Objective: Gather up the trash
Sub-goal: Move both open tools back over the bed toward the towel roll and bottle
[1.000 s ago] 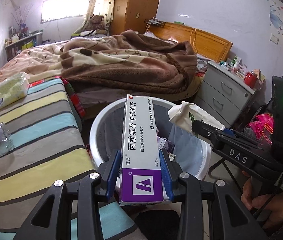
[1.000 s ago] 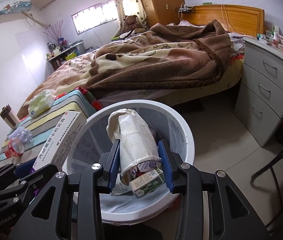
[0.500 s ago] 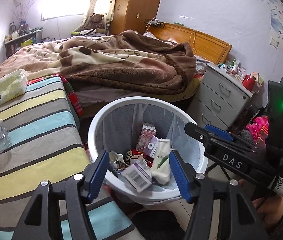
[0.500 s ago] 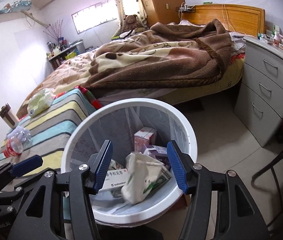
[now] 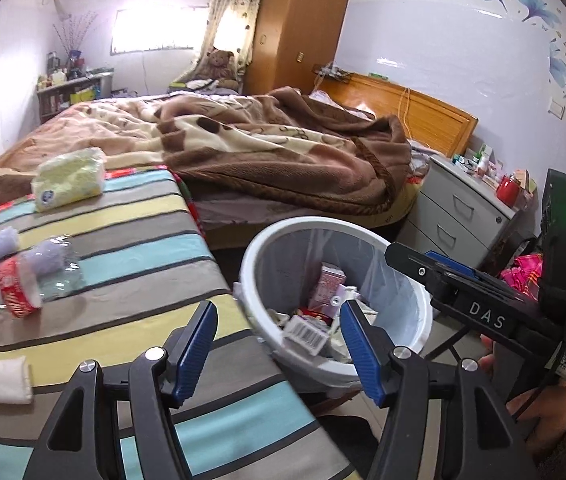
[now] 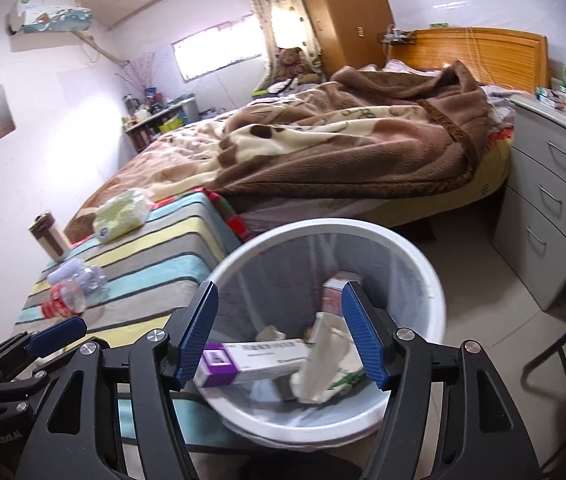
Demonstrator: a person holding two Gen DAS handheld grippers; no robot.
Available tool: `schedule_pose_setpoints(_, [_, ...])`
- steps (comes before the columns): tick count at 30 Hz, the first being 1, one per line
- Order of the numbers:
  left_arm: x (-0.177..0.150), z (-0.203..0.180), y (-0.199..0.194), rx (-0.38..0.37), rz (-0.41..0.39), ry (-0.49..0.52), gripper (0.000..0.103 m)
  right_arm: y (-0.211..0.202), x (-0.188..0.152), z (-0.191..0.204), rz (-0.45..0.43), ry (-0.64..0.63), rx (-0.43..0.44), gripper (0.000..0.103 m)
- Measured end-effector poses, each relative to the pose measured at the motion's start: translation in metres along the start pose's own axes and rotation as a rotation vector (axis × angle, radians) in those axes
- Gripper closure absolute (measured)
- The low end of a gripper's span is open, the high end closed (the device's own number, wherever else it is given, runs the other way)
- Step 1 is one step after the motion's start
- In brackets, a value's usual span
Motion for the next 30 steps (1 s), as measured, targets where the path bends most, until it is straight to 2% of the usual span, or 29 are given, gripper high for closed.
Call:
schedule_pose_setpoints(8, [-0.011,0.034,-0.029,0.048,-0.045,-0.023,0.039,0.006,-0.001,0.032,-0.003,-0.048,0.058,0.037])
schedule_pose_setpoints(19, [-0.031,0.101,-0.051,0.122,-0.056,-0.103,0.038,0.023,-0.003,0.085,0.013,-0.14,0.14,0.037])
schedule_pose_setpoints(30, [-0.053,0.174,-0.062,0.237,-0.011,-0.121,0.038,0.048,-0.005,0.134,0.063,-0.249,0.213,0.037])
Point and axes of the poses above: each gripper's, at about its wrist camera, not at the fingertips, and y roughly the way its jaws point, z to its left, x to its top, the point moved 2 cm from there along y, roughly the way its jaws point, and after that the axes turned 8 degrees about z, right-handed, at the moved point
